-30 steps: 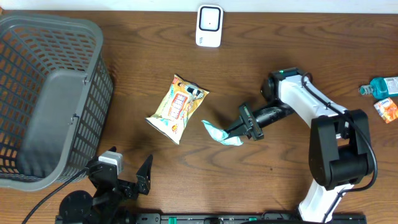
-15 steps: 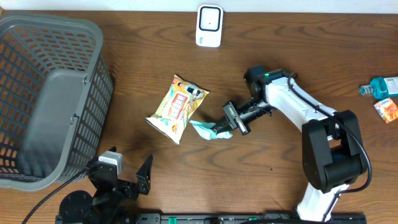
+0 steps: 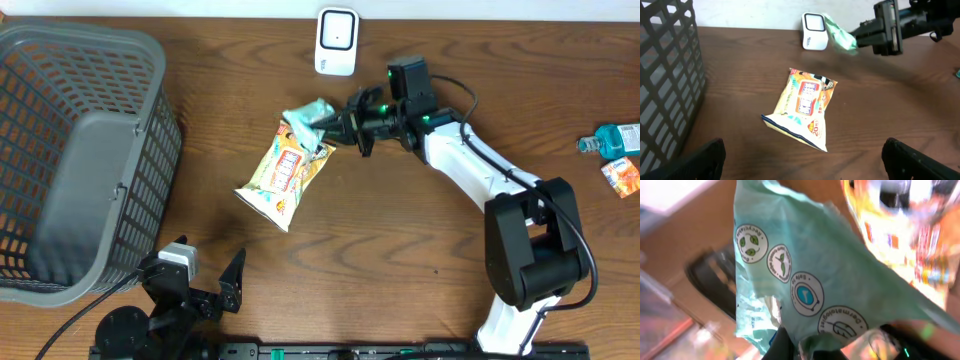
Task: Scan the item barcode
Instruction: 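Carry the wipes pack up to the white scanner's face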
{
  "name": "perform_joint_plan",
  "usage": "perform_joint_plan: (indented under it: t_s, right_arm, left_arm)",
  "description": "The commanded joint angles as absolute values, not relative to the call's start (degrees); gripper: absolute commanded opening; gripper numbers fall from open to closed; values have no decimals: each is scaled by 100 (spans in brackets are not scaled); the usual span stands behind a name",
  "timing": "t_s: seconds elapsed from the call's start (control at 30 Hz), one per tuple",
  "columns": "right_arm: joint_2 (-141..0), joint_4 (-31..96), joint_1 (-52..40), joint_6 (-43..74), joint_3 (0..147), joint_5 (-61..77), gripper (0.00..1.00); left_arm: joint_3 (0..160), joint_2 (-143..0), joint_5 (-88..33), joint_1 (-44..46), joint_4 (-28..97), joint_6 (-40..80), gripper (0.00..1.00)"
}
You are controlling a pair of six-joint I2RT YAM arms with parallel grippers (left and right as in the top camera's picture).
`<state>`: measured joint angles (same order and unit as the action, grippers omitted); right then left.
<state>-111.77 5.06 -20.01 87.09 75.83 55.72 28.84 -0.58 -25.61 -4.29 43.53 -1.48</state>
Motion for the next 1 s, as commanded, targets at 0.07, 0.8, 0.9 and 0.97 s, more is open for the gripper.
perform_joint_plan:
  t_s: [0.07,0.8,0.9,0.97]
  right_arm:
    - [-11089,30,-1935,9126,7640,3951,1]
    - [-12991,362,-1951,8333,10388,2613,1]
    - [-13413,504,-1970,8326,10916,2580,1]
    - [-13640,598,-1977,8324,11194,2576,1]
  left_arm:
    - [2910,-23,-2635,-449,4351,-139,98]
    - [2910,-23,-2637,-449,4351,-139,98]
    - [2910,-23,-2635,-449,4351,-139,98]
    - [2910,-23,-2635,-449,4351,-139,98]
